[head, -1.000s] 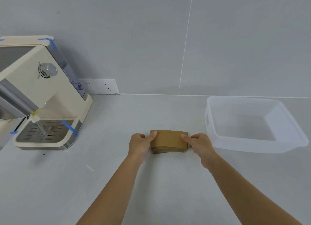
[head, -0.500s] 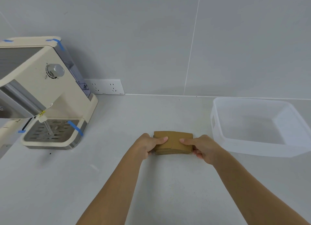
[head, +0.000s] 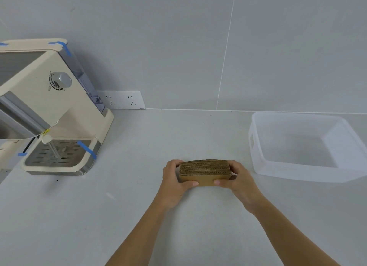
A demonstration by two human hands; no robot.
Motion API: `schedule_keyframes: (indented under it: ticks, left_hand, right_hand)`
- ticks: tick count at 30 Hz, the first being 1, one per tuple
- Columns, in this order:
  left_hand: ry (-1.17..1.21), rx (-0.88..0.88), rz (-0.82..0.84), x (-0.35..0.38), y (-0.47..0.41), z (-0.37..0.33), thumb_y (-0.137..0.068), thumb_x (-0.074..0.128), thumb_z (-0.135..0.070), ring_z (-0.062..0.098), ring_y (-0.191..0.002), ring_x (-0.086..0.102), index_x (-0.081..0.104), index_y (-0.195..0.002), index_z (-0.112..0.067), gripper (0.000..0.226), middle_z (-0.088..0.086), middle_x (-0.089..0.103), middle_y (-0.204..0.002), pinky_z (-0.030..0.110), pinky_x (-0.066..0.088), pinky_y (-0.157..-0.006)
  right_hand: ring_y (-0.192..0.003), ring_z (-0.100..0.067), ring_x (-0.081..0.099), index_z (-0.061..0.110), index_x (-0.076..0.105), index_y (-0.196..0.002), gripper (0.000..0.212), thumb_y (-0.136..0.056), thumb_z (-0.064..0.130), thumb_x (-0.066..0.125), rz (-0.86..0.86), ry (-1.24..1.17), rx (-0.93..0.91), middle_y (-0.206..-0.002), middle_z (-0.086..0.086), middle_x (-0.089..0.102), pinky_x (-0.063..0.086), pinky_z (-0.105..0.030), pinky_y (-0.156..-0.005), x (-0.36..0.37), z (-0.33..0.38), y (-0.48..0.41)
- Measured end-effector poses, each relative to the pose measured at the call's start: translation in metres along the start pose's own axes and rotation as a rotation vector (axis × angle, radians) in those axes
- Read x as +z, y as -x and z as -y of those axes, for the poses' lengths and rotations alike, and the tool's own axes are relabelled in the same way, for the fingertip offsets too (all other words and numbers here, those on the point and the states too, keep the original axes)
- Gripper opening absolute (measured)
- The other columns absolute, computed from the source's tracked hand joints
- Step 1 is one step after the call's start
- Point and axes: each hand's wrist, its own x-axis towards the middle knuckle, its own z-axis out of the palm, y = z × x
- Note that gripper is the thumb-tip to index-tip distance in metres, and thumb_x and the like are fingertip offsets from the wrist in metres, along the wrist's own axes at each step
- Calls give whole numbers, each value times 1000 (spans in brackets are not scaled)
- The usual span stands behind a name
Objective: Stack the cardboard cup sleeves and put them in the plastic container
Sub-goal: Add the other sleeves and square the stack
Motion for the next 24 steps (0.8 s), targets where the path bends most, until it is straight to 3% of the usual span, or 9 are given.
schedule_keyframes:
  ticks: [4, 8, 11, 15, 19, 21, 24]
  left_hand:
    - [80, 40, 118, 4, 3, -1, -70, 77, -6, 13, -109, 54, 41, -116, -28, 62, 5, 52, -122, 28, 50, -90]
    - [287, 17, 89, 14, 11, -12, -72, 68, -30, 6, -101, 59, 42, -117, -24, 52, -4, 59, -111, 20, 48, -82]
    - [311, -60, -120, 28, 10, -27, -88, 55, -42, 9, -91, 55, 50, -98, -18, 26, -5, 57, -95, 20, 41, -74]
    - [254, -88, -412, 45, 2, -33, -96, 43, -36, 12, -69, 45, 46, -73, -13, 32, -2, 49, -72, 22, 36, -62]
    - [377, -62, -457, 49, -2, -35, -96, 45, -26, 12, -71, 49, 55, -75, -11, 28, -2, 55, -74, 18, 38, -62]
    - [423, -13, -482, 48, 1, -39, -95, 47, -22, 8, -72, 52, 59, -78, -12, 24, -4, 58, -76, 11, 41, -61]
    - [417, 57, -448, 47, 8, -33, -95, 48, -20, 3, -80, 58, 62, -85, -19, 17, -5, 65, -86, 6, 44, -66]
  right_hand:
    - [-103, -17, 61, 16, 55, -112, 55, -61, 16, 77, 46, -107, -44, -112, -3, 63, 48, -24, -79, 3, -3, 1]
    - [-98, -16, 62, 14, 60, -104, 36, -75, 35, 67, -62, -296, -50, -103, -3, 66, 45, -26, -84, 19, -6, 2]
    - [-79, -11, 56, 13, 59, -85, 20, -89, 32, 57, -277, -287, -68, -82, 2, 60, 41, -22, -73, 35, -2, -2]
    - [-65, -12, 41, 13, 50, -66, 30, -92, 29, 51, -440, -273, -62, -66, 3, 45, 34, -23, -63, 45, 0, -9]
    - [-69, -13, 45, 9, 56, -71, 22, -91, 17, 50, -482, -277, -91, -70, 1, 51, 38, -17, -61, 47, 1, -12]
    - [-67, -6, 50, 8, 59, -74, 19, -90, 13, 50, -496, -267, -152, -71, 0, 56, 39, -7, -56, 44, 3, -9]
    - [-67, 4, 54, 15, 63, -78, 17, -90, 13, 52, -463, -253, -212, -76, 5, 61, 42, -5, -62, 42, 0, -3]
